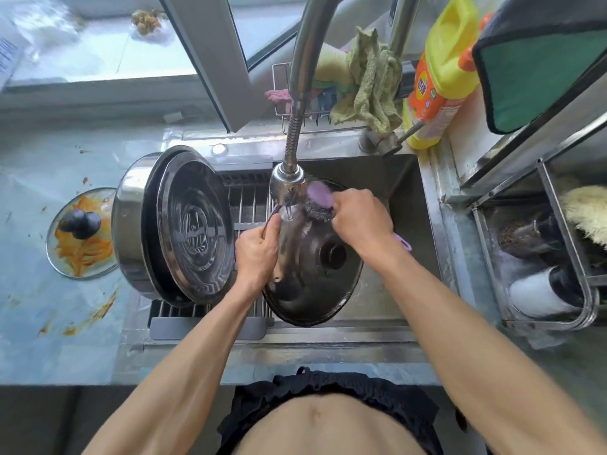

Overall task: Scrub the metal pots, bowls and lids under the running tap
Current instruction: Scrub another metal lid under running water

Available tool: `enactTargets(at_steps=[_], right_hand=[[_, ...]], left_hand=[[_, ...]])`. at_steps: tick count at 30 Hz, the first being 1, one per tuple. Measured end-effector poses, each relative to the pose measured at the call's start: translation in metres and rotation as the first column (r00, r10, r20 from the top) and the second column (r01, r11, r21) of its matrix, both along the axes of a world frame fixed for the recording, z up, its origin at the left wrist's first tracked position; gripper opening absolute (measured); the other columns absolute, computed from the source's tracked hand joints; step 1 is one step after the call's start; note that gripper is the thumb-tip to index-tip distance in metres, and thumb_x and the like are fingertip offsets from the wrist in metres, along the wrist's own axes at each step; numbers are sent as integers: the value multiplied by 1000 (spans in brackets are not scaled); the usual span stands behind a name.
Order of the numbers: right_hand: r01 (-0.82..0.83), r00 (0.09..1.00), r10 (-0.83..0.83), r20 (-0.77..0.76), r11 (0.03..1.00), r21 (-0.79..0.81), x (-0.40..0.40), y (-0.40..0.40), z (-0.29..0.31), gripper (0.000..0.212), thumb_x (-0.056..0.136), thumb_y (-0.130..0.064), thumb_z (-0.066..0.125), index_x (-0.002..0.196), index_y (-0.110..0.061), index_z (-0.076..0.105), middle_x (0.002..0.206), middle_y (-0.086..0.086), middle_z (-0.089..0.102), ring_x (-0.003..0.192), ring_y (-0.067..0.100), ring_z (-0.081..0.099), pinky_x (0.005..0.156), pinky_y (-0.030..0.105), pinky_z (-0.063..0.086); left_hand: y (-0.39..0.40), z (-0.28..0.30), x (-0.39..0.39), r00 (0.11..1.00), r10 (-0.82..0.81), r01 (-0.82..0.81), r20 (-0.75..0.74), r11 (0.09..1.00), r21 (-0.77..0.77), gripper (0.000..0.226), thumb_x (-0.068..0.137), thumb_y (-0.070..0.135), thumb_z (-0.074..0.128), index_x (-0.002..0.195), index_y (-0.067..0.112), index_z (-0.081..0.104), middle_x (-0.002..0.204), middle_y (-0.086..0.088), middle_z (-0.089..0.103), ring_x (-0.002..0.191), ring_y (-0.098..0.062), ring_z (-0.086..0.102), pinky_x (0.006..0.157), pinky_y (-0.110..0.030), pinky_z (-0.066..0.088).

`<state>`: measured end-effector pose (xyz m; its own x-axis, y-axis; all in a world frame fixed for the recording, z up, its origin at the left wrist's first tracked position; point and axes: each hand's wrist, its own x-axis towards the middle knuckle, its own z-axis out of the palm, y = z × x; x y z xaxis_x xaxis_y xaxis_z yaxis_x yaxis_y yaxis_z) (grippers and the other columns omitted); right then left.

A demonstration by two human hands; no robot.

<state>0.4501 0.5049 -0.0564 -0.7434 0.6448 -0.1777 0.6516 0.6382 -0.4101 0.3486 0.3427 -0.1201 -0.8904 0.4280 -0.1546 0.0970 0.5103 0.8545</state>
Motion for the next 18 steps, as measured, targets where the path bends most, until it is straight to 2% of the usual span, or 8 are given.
enactTargets(at_steps=[4, 6, 7, 10, 12, 15, 17, 18], right_hand=[[37, 999, -37, -4, 998, -56, 8, -15, -15, 20, 96, -20, 48, 99, -15, 67, 99, 15, 69, 95, 41, 62, 74, 41, 49], [207, 973, -224, -57, 954, -216, 20, -19, -29, 20, 98, -27, 50, 100, -16, 66, 102, 14, 69, 96, 39, 62, 71, 38, 47], [312, 939, -341, -41, 897, -313, 25, -19, -37, 24, 97, -33, 53, 105, -14, 64, 107, 13, 68, 100, 38, 62, 73, 36, 45], [479, 836, -547, 44, 688, -545, 28, -23, -44, 63, 81, -63, 64, 123, -17, 64, 122, 8, 66, 116, 31, 59, 87, 33, 45], [502, 817, -572, 76, 640, -581, 25, -29, -46, 79, 69, -73, 67, 130, -23, 61, 127, 4, 63, 119, 28, 59, 91, 33, 46], [565, 767, -625, 146, 551, -614, 23, -27, -51, 72, 70, -58, 75, 128, -18, 58, 129, 7, 61, 119, 31, 58, 95, 37, 47], [595, 733, -659, 167, 502, -627, 20, -23, -54, 59, 71, -48, 75, 116, -13, 60, 121, 11, 66, 112, 33, 62, 94, 39, 51], [603, 729, -660, 181, 495, -626, 19, -23, -53, 60, 69, -48, 75, 115, -11, 60, 118, 11, 67, 110, 34, 62, 93, 39, 52]], left_hand=[[-4, -3, 8, 997, 74, -75, 21, 997, 8, 62, 104, 42, 56, 52, 15, 36, 49, -2, 33, 48, -15, 30, 50, -34, 22], [-7, -1, 11, 975, 185, -188, 119, 982, 11, 57, 104, 44, 54, 59, 11, 44, 55, -6, 39, 52, -17, 35, 51, -34, 27], [-7, 2, 15, 950, 249, -256, 187, 967, 16, 55, 104, 47, 52, 65, 8, 51, 59, -7, 44, 54, -17, 39, 50, -32, 31], [-8, 2, 29, 882, 368, -381, 295, 925, -16, 58, 103, 52, 48, 77, 2, 62, 69, -9, 55, 61, -18, 49, 50, -26, 39], [-13, -2, 39, 887, 365, -376, 284, 926, -15, 64, 104, 53, 47, 78, -4, 62, 70, -11, 56, 65, -20, 50, 55, -32, 39], [-18, -1, 50, 908, 323, -342, 269, 939, 27, 60, 103, 55, 46, 77, 2, 58, 69, -11, 50, 64, -19, 45, 57, -33, 34], [-16, 4, 53, 923, 287, -312, 257, 949, 57, 57, 102, 56, 45, 69, 9, 48, 64, -9, 43, 57, -14, 40, 54, -30, 32], [-17, 7, 54, 927, 277, -304, 253, 950, 71, 56, 102, 54, 45, 66, 12, 41, 61, -7, 39, 52, -10, 36, 51, -28, 30]])
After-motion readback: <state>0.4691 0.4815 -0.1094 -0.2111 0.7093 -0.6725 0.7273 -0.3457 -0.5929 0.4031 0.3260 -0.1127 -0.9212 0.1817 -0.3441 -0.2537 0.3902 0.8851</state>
